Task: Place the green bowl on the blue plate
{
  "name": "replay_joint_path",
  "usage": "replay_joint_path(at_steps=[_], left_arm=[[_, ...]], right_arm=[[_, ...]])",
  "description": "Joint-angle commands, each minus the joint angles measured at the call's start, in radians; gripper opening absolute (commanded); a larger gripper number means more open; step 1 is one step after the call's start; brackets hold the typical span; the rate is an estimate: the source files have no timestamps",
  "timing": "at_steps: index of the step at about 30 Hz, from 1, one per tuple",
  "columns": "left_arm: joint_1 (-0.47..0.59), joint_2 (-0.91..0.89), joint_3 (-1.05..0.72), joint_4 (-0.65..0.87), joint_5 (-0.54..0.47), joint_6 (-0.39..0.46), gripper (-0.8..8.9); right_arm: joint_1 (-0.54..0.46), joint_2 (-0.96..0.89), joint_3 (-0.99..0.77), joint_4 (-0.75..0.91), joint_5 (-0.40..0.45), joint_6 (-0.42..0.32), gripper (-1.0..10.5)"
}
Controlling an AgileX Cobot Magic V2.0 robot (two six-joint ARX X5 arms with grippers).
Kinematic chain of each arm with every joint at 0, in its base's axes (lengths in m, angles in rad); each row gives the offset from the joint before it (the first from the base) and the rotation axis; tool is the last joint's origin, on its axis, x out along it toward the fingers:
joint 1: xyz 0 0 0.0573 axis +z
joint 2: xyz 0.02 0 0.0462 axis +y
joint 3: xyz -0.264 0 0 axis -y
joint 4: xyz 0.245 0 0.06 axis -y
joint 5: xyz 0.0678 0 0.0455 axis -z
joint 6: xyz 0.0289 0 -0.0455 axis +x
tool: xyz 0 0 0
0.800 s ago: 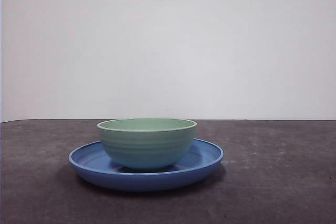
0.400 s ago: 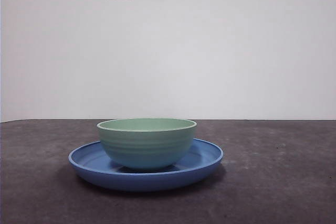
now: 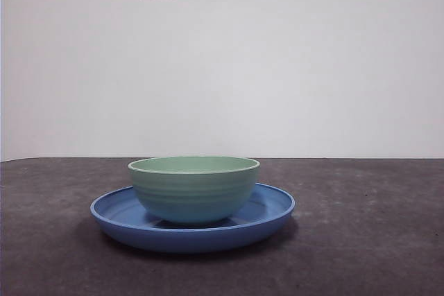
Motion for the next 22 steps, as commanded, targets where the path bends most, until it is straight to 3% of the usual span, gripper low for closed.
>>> replay_joint_path(at_steps=[1,22], left_arm=[[0.007,-0.002,-0.035,0.039,0.001,0.018,0.07],[0.014,-0.002,-0.055,0.092,0.001,0.011,0.06]], right_arm=[[0.006,0.000,0.007,0.011,-0.001,-0.002,0.3],[0.006,0.000,0.007,0.011,-0.001,-0.003,0.3]])
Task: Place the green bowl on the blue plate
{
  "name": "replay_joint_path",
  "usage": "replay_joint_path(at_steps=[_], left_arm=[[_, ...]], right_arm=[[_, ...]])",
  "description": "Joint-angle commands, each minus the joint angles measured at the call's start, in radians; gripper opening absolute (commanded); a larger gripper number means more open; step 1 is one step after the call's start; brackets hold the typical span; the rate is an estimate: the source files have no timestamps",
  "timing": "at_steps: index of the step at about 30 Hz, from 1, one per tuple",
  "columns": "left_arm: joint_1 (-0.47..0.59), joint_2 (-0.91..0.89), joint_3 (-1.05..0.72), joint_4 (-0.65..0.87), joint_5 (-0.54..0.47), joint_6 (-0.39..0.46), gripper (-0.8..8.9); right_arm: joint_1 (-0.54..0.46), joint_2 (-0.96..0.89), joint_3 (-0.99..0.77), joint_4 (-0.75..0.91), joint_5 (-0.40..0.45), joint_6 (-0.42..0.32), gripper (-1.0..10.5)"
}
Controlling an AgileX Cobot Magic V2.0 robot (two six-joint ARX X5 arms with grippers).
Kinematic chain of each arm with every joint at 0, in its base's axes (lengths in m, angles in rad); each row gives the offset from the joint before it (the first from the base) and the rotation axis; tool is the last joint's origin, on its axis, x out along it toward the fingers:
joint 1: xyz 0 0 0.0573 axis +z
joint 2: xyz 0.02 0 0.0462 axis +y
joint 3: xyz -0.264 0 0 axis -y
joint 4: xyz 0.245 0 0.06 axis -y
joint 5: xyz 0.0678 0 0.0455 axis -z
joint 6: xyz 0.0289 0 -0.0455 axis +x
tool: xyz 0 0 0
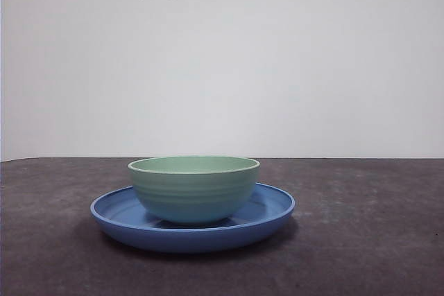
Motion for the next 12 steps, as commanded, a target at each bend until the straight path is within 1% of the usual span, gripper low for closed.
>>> replay_joint_path(at_steps=[1,11,12], left_arm=[[0.001,-0.002,-0.020,-0.007,0.002,0.005,0.07],[0.001,-0.002,-0.020,-0.007,0.002,0.005,0.07],[0.001,-0.002,-0.020,-0.007,0.002,0.005,0.07]], right_arm=[[0.006,0.000,0.007,0.011,-0.001,-0.003,0.3],[0.006,0.000,0.007,0.011,-0.001,-0.003,0.3],[-0.008,0.000,0.007,0.011,0.003,-0.003,0.3]])
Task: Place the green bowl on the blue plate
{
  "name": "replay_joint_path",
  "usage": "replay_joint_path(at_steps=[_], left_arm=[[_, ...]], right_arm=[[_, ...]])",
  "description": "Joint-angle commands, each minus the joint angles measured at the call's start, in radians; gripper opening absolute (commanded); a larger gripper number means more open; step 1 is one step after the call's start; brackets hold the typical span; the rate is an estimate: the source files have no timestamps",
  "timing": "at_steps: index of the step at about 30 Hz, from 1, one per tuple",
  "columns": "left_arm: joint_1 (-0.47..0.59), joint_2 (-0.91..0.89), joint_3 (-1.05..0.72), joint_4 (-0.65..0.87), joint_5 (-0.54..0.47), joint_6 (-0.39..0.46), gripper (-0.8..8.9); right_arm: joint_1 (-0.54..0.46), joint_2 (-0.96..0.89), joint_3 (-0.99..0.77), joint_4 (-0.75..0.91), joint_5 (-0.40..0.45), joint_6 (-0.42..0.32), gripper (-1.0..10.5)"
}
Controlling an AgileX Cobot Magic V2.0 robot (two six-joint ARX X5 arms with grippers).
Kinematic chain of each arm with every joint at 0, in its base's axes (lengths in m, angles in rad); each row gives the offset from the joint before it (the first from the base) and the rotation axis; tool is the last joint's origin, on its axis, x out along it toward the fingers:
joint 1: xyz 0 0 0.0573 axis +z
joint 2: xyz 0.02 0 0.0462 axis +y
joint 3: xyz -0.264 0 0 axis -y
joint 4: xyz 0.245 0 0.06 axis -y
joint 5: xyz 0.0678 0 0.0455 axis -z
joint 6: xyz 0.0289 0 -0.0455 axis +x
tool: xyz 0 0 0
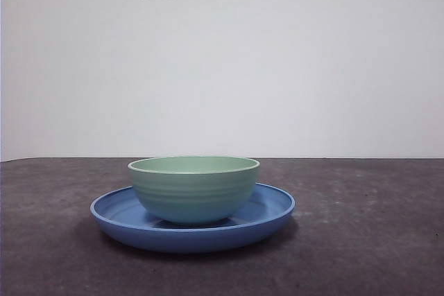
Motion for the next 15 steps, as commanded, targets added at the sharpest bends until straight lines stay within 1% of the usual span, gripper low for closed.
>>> replay_joint_path(at_steps=[1,3,4,6,8,10,13,15], left_arm=[[0.001,-0.002,-0.020,-0.007,0.002,0.005,0.07],[0.001,-0.002,-0.020,-0.007,0.002,0.005,0.07],[0.001,-0.002,-0.020,-0.007,0.002,0.005,0.07],[0.001,-0.002,-0.020,-0.007,0.002,0.005,0.07],[0.001,-0.002,-0.020,-0.007,0.002,0.005,0.06],[0.001,-0.002,-0.020,-0.007,0.002,0.005,0.07],[0.001,-0.002,-0.020,-0.007,0.002,0.005,0.07],[0.001,-0.002,-0.020,-0.007,0.002,0.005,0.07]], right_arm=[[-0.030,-0.001,0.007,0.010,-0.002,-0.005,0.3],[-0.103,-0.001,0.006,0.010,-0.031,-0.014,0.3],[-0.139,-0.002,0.003,0.012,-0.026,-0.027,0.3],[-0.230,-0.012,-0.010,0.035,-0.008,-0.089,0.3],[-0.317,-0.034,-0.051,0.114,0.005,-0.135,0.3],[-0.405,-0.073,-0.127,0.256,0.006,-0.167,0.3],[-0.501,-0.138,-0.268,0.502,0.007,-0.174,0.3],[-0.541,-0.173,-0.357,0.632,0.015,-0.183,0.3]])
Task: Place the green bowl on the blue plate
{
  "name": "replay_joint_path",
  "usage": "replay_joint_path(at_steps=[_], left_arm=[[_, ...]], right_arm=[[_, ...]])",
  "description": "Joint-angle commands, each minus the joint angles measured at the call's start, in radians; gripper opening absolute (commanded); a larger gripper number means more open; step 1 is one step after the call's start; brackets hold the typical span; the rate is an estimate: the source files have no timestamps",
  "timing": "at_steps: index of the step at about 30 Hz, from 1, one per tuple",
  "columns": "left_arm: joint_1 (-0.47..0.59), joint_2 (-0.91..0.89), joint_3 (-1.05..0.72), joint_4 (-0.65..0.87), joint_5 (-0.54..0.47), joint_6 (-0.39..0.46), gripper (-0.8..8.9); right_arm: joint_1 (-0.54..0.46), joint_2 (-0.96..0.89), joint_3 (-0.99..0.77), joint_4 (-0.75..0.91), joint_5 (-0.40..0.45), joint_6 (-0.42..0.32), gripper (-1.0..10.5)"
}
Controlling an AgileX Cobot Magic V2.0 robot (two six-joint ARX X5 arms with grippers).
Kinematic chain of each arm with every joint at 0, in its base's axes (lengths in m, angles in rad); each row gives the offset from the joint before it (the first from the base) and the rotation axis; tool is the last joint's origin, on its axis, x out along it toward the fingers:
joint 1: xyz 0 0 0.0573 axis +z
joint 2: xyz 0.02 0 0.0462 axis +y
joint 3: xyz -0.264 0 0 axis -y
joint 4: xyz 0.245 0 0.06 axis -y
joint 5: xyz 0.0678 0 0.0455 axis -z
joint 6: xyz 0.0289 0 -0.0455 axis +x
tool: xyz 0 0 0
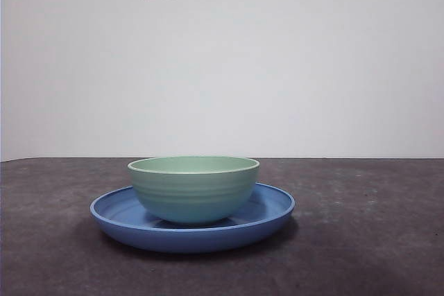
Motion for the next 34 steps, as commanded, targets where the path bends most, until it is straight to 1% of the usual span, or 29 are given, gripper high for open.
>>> replay_joint_path(at_steps=[1,4,8,10,13,15,22,34], left_arm=[[0.001,-0.002,-0.020,-0.007,0.002,0.005,0.07],[0.001,-0.002,-0.020,-0.007,0.002,0.005,0.07],[0.001,-0.002,-0.020,-0.007,0.002,0.005,0.07],[0.001,-0.002,-0.020,-0.007,0.002,0.005,0.07],[0.001,-0.002,-0.020,-0.007,0.002,0.005,0.07],[0.001,-0.002,-0.020,-0.007,0.002,0.005,0.07],[0.001,-0.002,-0.020,-0.007,0.002,0.005,0.07],[0.001,-0.002,-0.020,-0.007,0.002,0.005,0.07]], right_arm=[[-0.048,-0.047,-0.129,0.222,0.032,-0.043,0.3],[-0.071,-0.086,-0.252,0.332,0.116,-0.062,0.3],[-0.090,-0.127,-0.381,0.368,0.246,-0.065,0.3],[-0.096,-0.148,-0.435,0.380,0.289,-0.066,0.3],[-0.100,-0.174,-0.488,0.382,0.330,-0.069,0.3],[-0.102,-0.185,-0.511,0.385,0.343,-0.069,0.3],[-0.103,-0.208,-0.586,0.404,0.343,-0.069,0.3],[-0.102,-0.208,-0.589,0.378,0.344,-0.078,0.3]])
